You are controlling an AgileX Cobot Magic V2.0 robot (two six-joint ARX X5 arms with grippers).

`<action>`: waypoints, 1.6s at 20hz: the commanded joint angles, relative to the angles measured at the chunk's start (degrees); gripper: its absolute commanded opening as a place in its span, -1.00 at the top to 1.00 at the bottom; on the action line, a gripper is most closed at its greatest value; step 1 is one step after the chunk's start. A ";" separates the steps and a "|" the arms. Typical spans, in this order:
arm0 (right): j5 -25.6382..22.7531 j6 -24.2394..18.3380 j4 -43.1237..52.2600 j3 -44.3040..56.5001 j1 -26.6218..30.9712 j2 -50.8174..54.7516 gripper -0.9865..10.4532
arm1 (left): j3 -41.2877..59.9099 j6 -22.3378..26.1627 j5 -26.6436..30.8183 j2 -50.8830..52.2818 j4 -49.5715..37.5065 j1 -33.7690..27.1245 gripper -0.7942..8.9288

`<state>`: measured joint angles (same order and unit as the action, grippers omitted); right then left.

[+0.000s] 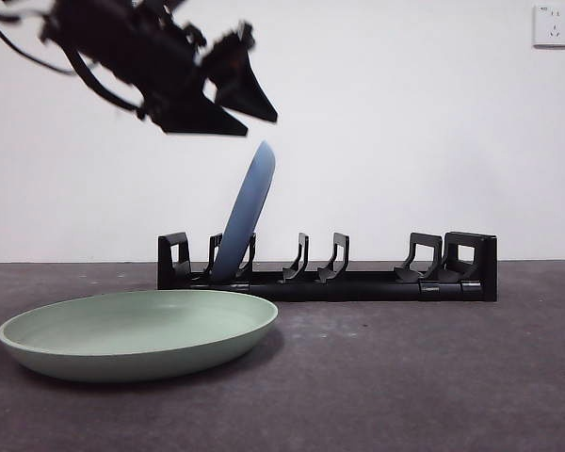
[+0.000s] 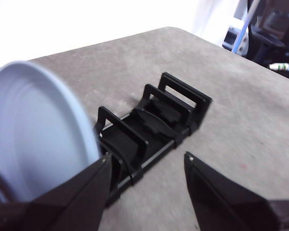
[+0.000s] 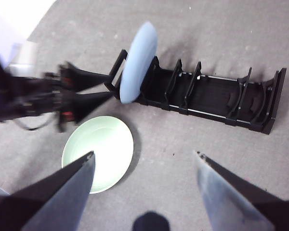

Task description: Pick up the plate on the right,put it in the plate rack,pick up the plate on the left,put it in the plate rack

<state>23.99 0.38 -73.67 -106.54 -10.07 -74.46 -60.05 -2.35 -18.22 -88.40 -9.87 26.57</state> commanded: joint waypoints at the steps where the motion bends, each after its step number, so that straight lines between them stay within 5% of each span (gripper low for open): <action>1: 0.04 -0.63 0.33 0.42 -0.11 -1.55 0.22 | -0.15 2.32 -0.22 4.13 5.16 -0.11 0.31; 7: 0.07 -0.61 -0.13 0.44 -2.47 -9.11 0.22 | -0.15 10.73 -0.22 19.85 21.22 -0.09 0.31; 12: -0.09 -0.63 1.20 0.46 -9.99 -19.91 0.22 | -0.15 20.41 -0.17 32.61 39.28 0.90 0.31; 22: -2.99 -1.81 9.55 8.00 -19.85 -40.96 0.23 | -0.15 31.10 0.31 44.22 61.29 3.15 0.18; 32: -3.08 4.04 24.13 16.28 -23.65 -42.07 0.23 | -0.15 32.24 0.28 42.05 63.73 4.37 0.18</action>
<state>20.97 2.81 -50.06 -91.11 -33.43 -115.77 -60.12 28.97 -17.89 -46.33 54.48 30.74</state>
